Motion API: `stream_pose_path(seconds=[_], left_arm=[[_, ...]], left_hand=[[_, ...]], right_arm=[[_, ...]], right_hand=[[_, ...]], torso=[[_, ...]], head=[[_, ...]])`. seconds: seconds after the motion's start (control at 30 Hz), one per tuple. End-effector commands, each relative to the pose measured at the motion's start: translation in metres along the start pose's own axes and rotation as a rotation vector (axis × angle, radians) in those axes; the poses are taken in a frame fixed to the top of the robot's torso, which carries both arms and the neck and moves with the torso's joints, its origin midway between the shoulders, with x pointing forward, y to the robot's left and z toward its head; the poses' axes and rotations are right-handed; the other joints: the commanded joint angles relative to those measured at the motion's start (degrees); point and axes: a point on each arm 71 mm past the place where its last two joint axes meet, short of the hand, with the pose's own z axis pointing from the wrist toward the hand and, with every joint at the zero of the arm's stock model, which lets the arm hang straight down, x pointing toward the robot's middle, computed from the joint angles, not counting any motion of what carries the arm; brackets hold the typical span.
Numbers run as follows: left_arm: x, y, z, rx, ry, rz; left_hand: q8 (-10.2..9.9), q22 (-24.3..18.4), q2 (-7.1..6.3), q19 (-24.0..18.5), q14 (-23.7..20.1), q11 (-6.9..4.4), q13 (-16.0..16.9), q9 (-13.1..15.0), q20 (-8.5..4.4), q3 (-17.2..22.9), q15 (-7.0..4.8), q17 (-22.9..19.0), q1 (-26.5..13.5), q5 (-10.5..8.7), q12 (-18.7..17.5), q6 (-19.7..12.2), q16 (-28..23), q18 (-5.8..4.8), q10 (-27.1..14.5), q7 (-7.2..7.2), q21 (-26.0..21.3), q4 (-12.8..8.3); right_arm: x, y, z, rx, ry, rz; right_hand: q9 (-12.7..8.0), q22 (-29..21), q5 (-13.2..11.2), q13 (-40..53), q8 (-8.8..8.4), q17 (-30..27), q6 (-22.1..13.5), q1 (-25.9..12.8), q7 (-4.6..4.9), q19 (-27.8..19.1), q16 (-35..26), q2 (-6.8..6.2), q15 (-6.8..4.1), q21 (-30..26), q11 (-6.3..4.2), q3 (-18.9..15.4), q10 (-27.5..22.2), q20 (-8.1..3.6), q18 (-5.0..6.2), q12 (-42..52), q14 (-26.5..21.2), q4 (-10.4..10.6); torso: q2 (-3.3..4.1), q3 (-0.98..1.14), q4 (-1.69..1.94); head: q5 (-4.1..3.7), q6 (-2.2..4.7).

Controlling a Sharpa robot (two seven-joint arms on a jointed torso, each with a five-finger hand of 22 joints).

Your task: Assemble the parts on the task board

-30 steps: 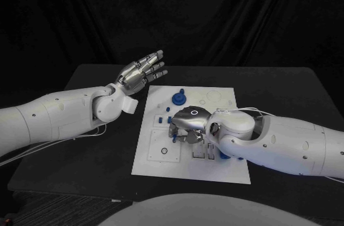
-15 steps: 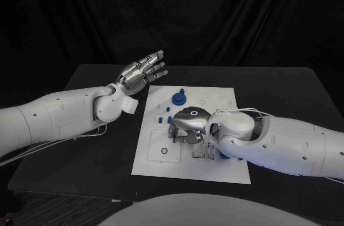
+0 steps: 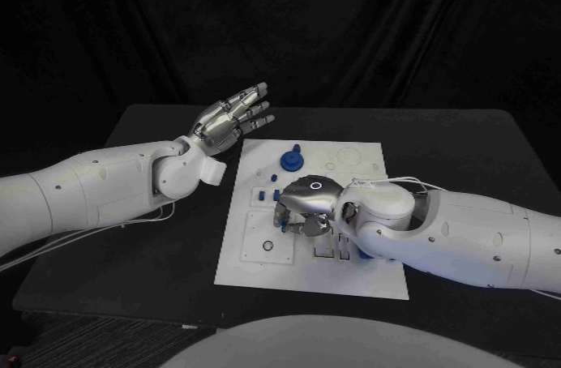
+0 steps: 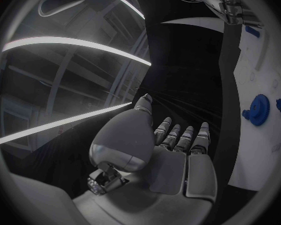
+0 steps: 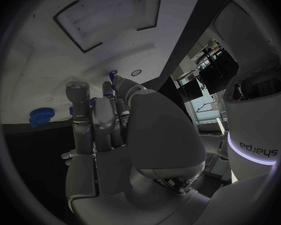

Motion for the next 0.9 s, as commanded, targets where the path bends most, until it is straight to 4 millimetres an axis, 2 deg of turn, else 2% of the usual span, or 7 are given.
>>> stream_pose_path(seconds=[0.03, 0.9], left_arm=[[0.0011, 0.0003, 0.0004, 0.008, 0.008, -0.015], [0.0009, 0.0024, 0.0013, -0.009, 0.010, -0.016]], left_hand=[[0.1, 0.0, 0.28, 0.4, 0.0, 0.13, 0.1, 0.0, 0.14, 0.3, 0.38, 0.1, 0.1, 0.19, 0.3, -0.1, 0.2, -0.48, 0.0, 0.01, 0.2, -0.2], [0.1, -0.1, 0.49, 0.4, 0.1, 0.09, 0.1, 0.0, 0.14, 0.4, 0.54, 0.1, 0.2, 0.36, 0.3, -0.3, 0.3, -0.53, 0.0, -0.01, 0.2, -0.3]], right_arm=[[0.0064, -0.0002, -0.0009, 0.011, 0.035, 0.000], [0.0050, 0.0015, -0.0012, 0.004, 0.018, 0.001]], right_hand=[[0.0, 4.5, 0.4, 0.1, -0.24, 0.0, 0.1, 0.0, 0.26, -0.5, -0.1, -0.64, 0.07, -0.4, 0.17, 0.3, 0.3, 0.01, -0.03, -0.2, -0.5, 0.1], [0.0, 4.5, 0.4, 0.1, -0.24, -0.2, 0.1, -0.1, 0.29, -0.6, -0.3, -0.67, 0.08, -0.5, 0.18, 0.4, 0.4, 0.02, -0.01, -0.1, -0.6, 0.1]], torso=[[0.00, 0.01, 0.01], [0.00, 0.00, 0.02]], head=[[0.02, -0.01], [0.13, -0.01]])
